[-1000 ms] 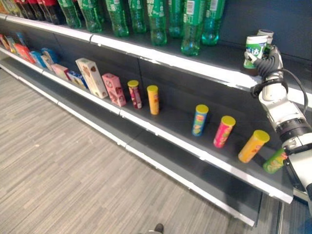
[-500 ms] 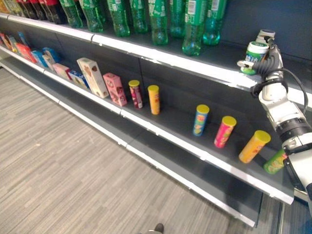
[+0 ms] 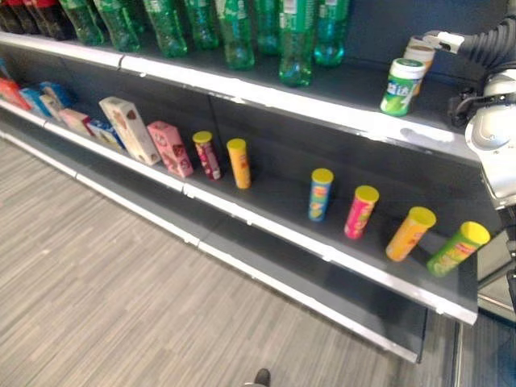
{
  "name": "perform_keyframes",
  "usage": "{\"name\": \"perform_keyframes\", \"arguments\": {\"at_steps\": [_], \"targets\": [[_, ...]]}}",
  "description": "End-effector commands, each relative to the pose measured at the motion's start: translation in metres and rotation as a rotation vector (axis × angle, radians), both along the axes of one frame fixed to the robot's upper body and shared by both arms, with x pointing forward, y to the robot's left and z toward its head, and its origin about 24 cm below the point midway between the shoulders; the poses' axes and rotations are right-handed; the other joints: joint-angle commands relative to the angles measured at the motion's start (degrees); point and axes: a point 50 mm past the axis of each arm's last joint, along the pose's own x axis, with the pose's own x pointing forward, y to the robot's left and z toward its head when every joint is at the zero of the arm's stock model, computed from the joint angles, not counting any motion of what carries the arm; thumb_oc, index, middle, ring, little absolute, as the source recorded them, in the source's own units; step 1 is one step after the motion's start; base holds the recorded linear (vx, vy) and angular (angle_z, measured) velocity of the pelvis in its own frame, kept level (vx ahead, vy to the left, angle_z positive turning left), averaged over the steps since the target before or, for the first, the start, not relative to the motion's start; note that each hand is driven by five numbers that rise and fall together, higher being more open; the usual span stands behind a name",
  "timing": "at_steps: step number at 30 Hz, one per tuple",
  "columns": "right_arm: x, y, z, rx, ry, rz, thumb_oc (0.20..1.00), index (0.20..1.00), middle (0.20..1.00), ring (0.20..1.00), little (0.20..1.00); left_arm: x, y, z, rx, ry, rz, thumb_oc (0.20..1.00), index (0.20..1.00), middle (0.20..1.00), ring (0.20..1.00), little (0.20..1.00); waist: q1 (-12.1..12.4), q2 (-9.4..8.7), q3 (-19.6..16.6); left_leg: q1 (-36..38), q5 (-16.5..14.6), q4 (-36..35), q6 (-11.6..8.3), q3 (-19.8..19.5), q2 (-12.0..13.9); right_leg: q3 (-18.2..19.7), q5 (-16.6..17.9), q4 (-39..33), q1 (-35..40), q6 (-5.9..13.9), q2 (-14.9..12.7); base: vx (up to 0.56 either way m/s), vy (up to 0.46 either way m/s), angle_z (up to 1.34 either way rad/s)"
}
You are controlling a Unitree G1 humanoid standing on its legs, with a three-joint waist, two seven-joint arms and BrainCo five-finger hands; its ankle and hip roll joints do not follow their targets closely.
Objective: Put the goods on the table back onto the shelves and tidy them up.
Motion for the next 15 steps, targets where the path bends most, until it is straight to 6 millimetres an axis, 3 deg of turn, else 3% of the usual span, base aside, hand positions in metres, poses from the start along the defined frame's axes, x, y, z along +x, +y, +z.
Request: {"name": "perform_keyframes", "arguments": {"at_steps": [1,4,6,9,10,11,13,14,15], "targets": [[-0.017,0.014,0.005,-0.014,-0.014,0.231,1.0,1.0,1.0,1.0,1.0,0.013,0.016,0.004,0.055,0.002,-0.044,1.0,1.0,1.0,1.0,1.0,0.3,-3.41,-0.1,3.1,-8.2,2.5,0.78,5.2,-0.4,4.6,-5.4,4.3,-0.6,2.2,-3.0,-0.03,0.068,-0.38],[-0.023,0.025,-0.012,-0.017,0.053,0.37,1.0,1.0,1.0,1.0,1.0,0.016,0.016,0.004,0.048,-0.012,-0.048,1.0,1.0,1.0,1.0,1.0,-0.6,-3.73,0.1,3.5,-8.5,2.7,1.11,6.5,-0.6,6.1,-4.8,4.7,-1.5,2.55,-3.3,-0.03,0.077,-0.43],[-0.037,0.037,-0.033,-0.03,0.144,0.552,1.0,1.0,1.0,1.0,1.0,0.023,0.016,0.006,0.037,-0.035,-0.073,1.0,1.0,1.0,1.0,1.0,-2.6,-3.76,0.6,4.3,-9.3,2.7,1.4,8.5,-0.7,8.6,-4.6,6.3,-3.2,3.27,-3.6,-0.04,0.141,-0.46],[-0.048,0.042,-0.059,-0.058,0.262,0.664,1.0,1.0,1.0,1.0,1.0,0.033,0.018,0.009,0.033,-0.064,-0.116,1.0,1.0,1.0,1.0,1.0,-4.8,-3.54,1.8,4.8,-9.4,2.4,2.15,10.7,-1.2,12.1,-3.6,9.2,-6.5,4.17,-3.8,-0.07,0.183,-0.47],[-0.054,0.041,-0.081,-0.061,0.364,0.694,1.0,1.0,1.0,1.0,1.0,0.04,0.021,0.011,0.026,-0.089,-0.143,1.0,1.0,1.0,1.0,1.0,-6.6,-3.42,3.0,5.3,-9.3,1.5,2.8,12.4,-1.8,15.1,-2.3,11.4,-9.2,5.07,-3.6,-0.09,0.19,-0.68],[-0.054,0.041,-0.082,-0.06,0.366,0.693,1.0,1.0,1.0,1.0,1.0,0.039,0.021,0.011,0.027,-0.088,-0.145,1.0,1.0,1.0,1.0,1.0,-6.3,-3.45,3.0,5.4,-9.3,1.4,2.82,12.6,-1.8,15.4,-2.4,11.6,-9.4,5.09,-3.6,-0.07,0.182,-0.74],[-0.061,0.039,-0.117,0.007,0.498,0.721,1.0,1.0,1.0,1.0,1.0,0.048,0.022,0.014,0.024,-0.114,-0.167,1.0,1.0,1.0,1.0,1.0,-8.9,-3.74,4.9,6.0,-9.3,0.7,3.23,15.5,-2.2,18.3,0.2,12.7,-12.4,5.83,-3.1,-0.08,0.131,-0.72],[-0.061,0.039,-0.118,0.008,0.499,0.72,1.0,1.0,1.0,1.0,1.0,0.048,0.023,0.014,0.024,-0.114,-0.168,1.0,1.0,1.0,1.0,1.0,-8.7,-3.76,4.8,6.0,-9.3,0.7,3.23,15.6,-2.2,18.4,0.2,12.8,-12.5,5.83,-3.1,-0.09,0.109,-0.93],[-0.065,0.033,-0.13,0.044,0.545,0.707,1.0,1.0,1.0,1.0,1.0,0.051,0.023,0.014,0.026,-0.116,-0.193,1.0,1.0,1.0,1.0,1.0,-10.1,-3.77,5.7,6.2,-9.4,0.6,3.25,16.8,-1.9,18.7,0.8,13.0,-13.6,5.89,-2.7,-0.06,0.04,-0.86]]}}
